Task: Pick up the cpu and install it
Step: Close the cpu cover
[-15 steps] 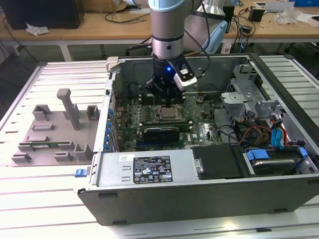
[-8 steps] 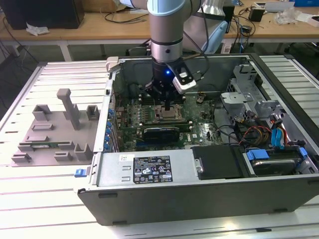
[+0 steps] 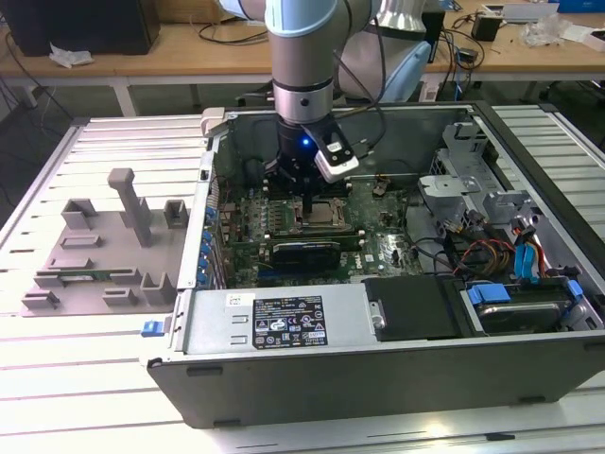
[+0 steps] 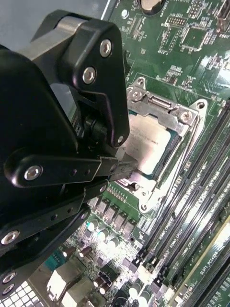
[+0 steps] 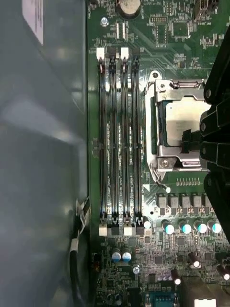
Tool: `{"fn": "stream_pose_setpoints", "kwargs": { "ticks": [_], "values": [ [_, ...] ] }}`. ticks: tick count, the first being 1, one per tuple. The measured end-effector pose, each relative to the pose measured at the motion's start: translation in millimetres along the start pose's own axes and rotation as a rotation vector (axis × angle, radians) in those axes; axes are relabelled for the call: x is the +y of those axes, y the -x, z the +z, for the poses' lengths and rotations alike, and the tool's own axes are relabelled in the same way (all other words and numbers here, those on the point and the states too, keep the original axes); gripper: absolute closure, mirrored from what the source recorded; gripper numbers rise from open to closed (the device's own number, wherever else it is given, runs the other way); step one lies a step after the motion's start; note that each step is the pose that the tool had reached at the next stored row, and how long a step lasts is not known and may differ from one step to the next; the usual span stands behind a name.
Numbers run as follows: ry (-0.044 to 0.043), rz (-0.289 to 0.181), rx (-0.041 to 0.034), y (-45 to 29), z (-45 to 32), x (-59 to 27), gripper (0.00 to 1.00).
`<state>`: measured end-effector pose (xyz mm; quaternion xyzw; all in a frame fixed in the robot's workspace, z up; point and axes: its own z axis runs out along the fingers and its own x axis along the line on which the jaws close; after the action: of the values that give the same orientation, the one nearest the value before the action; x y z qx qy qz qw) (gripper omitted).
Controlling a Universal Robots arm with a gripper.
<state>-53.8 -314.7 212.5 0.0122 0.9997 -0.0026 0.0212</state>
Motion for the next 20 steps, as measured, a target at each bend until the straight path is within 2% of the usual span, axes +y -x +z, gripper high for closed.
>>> {"fn": "stream_pose_setpoints", "kwargs": {
  "ticks": [7,14,20],
  "values": [
    [-0.0001,0.000,-0.0005,-1.5,1.7,0.9,0.89],
    [-0.0051,0.000,-0.0039,-11.5,4.4,4.8,0.89],
    [-0.0071,-0.001,-0.0040,-12.6,7.3,4.8,0.89]
  ]
}}
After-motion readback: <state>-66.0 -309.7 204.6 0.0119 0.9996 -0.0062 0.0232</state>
